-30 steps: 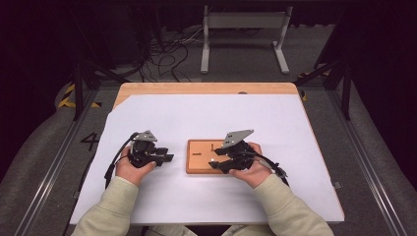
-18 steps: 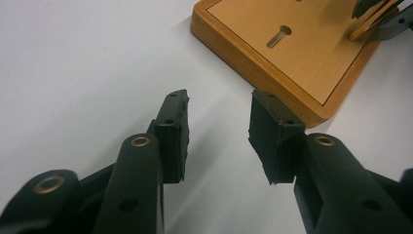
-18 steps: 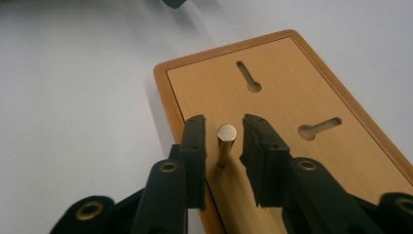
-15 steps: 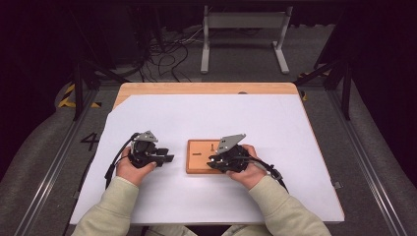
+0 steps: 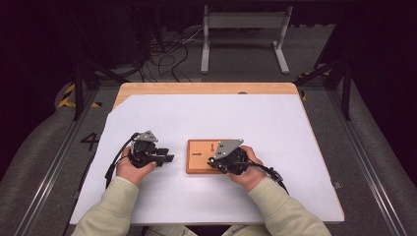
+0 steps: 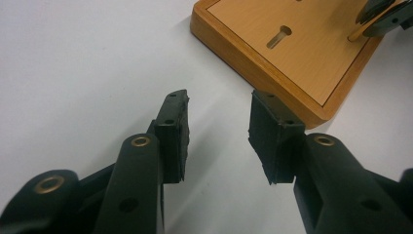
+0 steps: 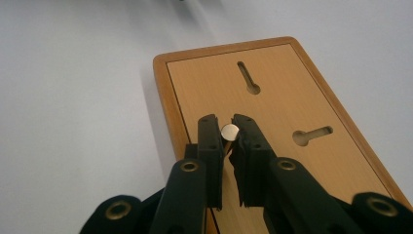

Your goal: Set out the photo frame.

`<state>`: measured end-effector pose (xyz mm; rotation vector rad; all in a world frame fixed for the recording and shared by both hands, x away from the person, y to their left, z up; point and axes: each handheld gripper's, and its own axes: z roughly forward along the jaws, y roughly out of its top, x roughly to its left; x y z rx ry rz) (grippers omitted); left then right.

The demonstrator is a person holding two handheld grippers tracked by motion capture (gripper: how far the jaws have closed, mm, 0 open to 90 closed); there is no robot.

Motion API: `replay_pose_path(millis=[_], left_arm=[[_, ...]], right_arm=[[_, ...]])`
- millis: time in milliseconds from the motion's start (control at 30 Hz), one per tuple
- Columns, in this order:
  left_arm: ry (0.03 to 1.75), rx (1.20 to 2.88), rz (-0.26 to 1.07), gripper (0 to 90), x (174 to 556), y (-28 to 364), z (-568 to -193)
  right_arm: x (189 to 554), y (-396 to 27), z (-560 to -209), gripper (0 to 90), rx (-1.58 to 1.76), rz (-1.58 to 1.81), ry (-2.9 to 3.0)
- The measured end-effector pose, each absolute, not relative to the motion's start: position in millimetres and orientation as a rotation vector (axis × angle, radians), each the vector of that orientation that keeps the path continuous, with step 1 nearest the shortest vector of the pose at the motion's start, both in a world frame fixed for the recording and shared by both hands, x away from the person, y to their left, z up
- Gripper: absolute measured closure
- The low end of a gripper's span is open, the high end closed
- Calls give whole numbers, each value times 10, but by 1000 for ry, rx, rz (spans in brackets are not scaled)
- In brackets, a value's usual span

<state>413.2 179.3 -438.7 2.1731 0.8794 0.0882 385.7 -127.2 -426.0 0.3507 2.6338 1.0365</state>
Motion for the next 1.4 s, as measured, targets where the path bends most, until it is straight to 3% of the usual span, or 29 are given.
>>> replay_pose_path(millis=[467,767,933,1067,1400], left_arm=[[862,2165,87,607,4170,1757,-4394],[892,2057,25,654,4300,1629,-4362],[889,2016,-12,607,4350,1567,-4338],[942,1938,-105,510,4442,1551,-4381],[947,1967,-155,406,4577,1398,-4423]], right_arm=[[3641,-1248,-4293,838,246,968,2524],[3568,-1242,-4319,838,231,954,2479],[3542,-1235,-4326,838,230,946,2463],[3514,-1230,-4334,838,221,937,2449],[3494,-1227,-4343,838,218,934,2437]])
